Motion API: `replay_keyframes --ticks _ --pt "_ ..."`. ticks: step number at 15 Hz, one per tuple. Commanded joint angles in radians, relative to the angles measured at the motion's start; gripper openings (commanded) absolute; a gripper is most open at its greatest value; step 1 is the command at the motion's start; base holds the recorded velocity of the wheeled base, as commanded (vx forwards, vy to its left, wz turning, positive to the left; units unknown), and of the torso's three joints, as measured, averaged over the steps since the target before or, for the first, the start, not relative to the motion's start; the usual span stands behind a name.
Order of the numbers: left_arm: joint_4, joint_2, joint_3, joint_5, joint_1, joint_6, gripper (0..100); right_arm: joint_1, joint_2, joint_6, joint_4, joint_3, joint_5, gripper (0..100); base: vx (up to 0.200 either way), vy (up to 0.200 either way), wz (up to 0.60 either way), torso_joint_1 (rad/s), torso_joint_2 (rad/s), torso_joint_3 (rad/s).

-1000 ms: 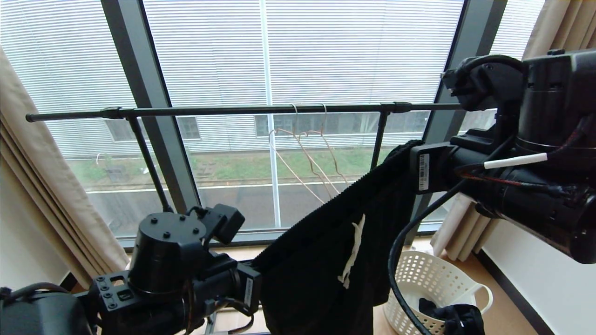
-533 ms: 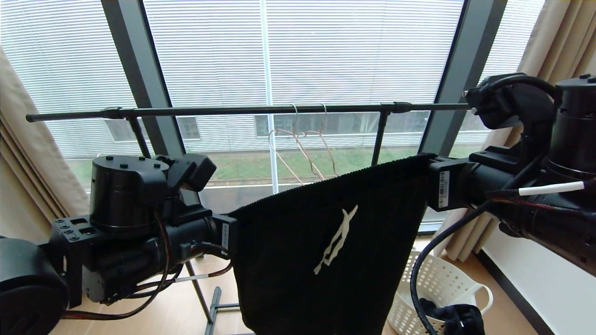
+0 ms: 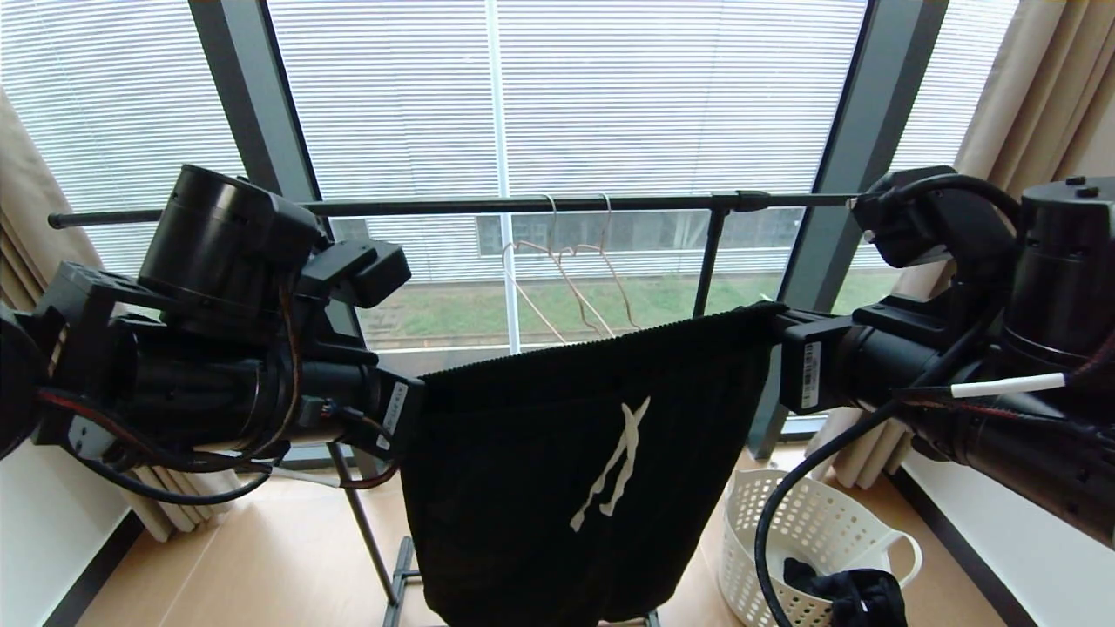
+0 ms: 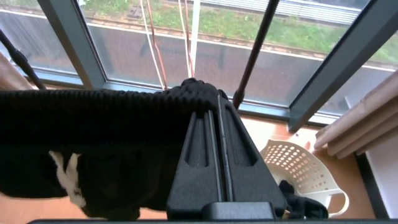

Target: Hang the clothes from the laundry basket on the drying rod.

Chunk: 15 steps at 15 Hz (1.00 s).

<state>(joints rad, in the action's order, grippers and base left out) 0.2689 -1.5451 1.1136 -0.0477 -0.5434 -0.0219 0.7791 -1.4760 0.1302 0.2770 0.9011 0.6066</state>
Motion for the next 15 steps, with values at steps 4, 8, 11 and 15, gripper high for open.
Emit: replay_keyframes --ticks 4,8,11,15 --pt "0.107 -0.004 0.091 0.002 0.000 0.017 0 0.000 -0.046 -0.001 0.050 -0.022 -0.001 0 0.000 0.000 0.00 0.000 0.00 0.000" --pt "0.107 -0.010 0.127 0.000 0.002 0.017 0 -0.012 -0.040 -0.009 0.047 -0.022 -0.002 0 0.000 0.000 0.00 0.000 0.00 0.000" --pt "0.116 -0.093 0.247 0.000 0.005 0.019 0 -0.020 0.009 -0.110 0.047 -0.079 -0.047 0 0.000 0.000 0.00 0.000 0.00 0.000" --pt "0.171 -0.245 0.479 0.000 0.000 0.054 0 -0.011 0.125 -0.262 0.039 -0.215 -0.212 0 0.000 0.000 0.00 0.000 0.00 0.000"
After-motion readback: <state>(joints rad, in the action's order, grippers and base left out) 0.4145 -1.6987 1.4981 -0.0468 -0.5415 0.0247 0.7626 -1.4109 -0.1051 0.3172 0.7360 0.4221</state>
